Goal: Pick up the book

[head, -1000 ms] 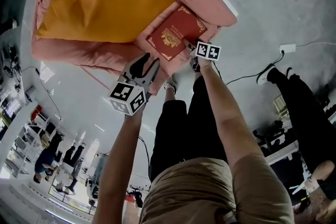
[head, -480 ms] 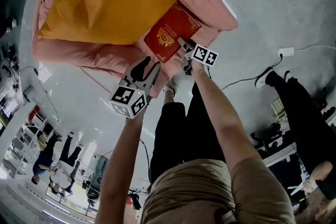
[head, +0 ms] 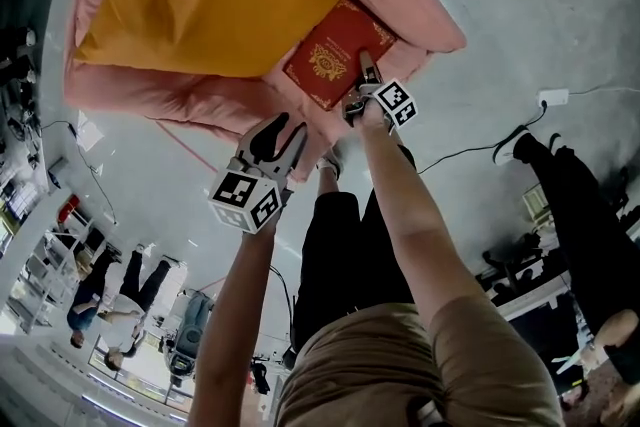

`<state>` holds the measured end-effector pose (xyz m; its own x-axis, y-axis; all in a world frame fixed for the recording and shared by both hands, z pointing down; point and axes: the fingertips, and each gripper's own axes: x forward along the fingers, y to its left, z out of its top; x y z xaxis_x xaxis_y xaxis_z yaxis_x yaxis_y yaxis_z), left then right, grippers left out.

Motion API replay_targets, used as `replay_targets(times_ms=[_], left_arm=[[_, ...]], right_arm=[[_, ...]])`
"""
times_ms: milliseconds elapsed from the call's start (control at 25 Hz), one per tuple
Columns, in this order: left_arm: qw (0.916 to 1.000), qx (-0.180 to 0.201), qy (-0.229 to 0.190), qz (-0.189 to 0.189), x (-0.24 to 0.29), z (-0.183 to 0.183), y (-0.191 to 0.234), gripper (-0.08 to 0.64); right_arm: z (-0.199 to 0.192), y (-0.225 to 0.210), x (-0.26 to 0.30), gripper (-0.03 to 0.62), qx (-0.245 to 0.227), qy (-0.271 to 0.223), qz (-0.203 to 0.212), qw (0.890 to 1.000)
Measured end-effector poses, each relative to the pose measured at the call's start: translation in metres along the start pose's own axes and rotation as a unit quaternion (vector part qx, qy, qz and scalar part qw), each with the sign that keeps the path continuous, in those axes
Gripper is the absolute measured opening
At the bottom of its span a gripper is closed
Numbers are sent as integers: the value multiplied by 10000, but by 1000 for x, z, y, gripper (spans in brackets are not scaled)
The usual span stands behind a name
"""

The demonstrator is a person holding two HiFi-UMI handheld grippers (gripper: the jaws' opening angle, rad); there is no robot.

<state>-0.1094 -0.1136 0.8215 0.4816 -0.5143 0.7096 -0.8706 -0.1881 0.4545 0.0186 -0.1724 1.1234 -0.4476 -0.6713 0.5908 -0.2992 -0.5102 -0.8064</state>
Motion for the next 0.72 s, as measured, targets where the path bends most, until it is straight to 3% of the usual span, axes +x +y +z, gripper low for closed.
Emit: replay_targets(times_ms=[160,320,400,520,720], left_arm=[[10000,-51,4,-6,-2,-5,1,144],[10000,-38,-15,-15,4,-5,-4,145],[10000,-27,-38,0,5,-3,-5,144],[9999,-20,-87,60,-2,3,-3,144],[9992,-23,-341,206,-12,22,-9,144]], right_arm=[[-48,29,-2,319,-881,1147,422,9886],[-56,26,7,311,-1385,1619,17,9770],[-59,23,12,261,-1635,1860,-277,9685],[-63,29,9,249,-1639,2087,-571,9625],[-42,46,-14,241,-1642,2214,-722,9585]])
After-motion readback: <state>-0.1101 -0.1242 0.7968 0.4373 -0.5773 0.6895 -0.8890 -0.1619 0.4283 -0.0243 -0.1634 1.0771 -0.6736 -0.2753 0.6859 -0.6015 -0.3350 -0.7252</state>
